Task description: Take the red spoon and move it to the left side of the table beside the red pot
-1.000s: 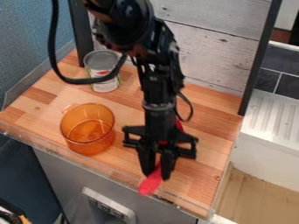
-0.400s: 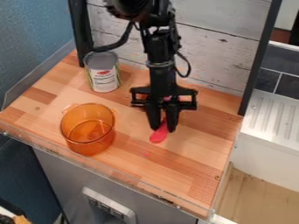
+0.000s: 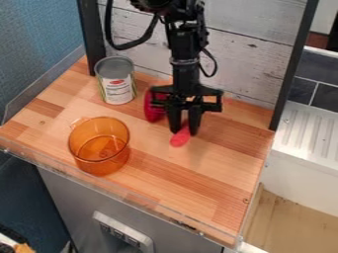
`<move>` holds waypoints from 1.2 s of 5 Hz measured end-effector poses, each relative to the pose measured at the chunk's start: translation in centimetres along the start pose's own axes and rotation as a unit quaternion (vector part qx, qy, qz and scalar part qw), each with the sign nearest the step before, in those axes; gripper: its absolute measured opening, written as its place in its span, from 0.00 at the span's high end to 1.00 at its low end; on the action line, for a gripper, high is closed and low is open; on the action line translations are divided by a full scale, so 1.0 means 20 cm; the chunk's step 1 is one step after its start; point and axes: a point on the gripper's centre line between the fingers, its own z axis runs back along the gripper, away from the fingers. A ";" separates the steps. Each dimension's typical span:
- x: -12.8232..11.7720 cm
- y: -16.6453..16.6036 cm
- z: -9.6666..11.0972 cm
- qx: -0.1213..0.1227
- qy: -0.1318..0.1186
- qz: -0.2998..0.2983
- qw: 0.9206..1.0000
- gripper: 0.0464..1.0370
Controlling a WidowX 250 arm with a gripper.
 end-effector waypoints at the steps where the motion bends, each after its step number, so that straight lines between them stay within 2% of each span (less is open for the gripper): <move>1: 0.00 0.02 0.00 -0.002 -0.001 0.003 1.000 0.72; 2: -0.06 0.02 -0.07 0.013 0.002 -0.010 1.000 0.72; 3: -0.10 0.01 -0.10 0.026 -0.010 -0.027 0.999 0.72; 4: -0.14 0.01 -0.15 0.018 -0.010 -0.041 0.999 0.72; 5: -0.16 -0.01 -0.17 0.032 -0.020 -0.057 0.998 0.67; 6: -0.18 -0.02 -0.17 0.045 -0.014 -0.052 0.998 0.37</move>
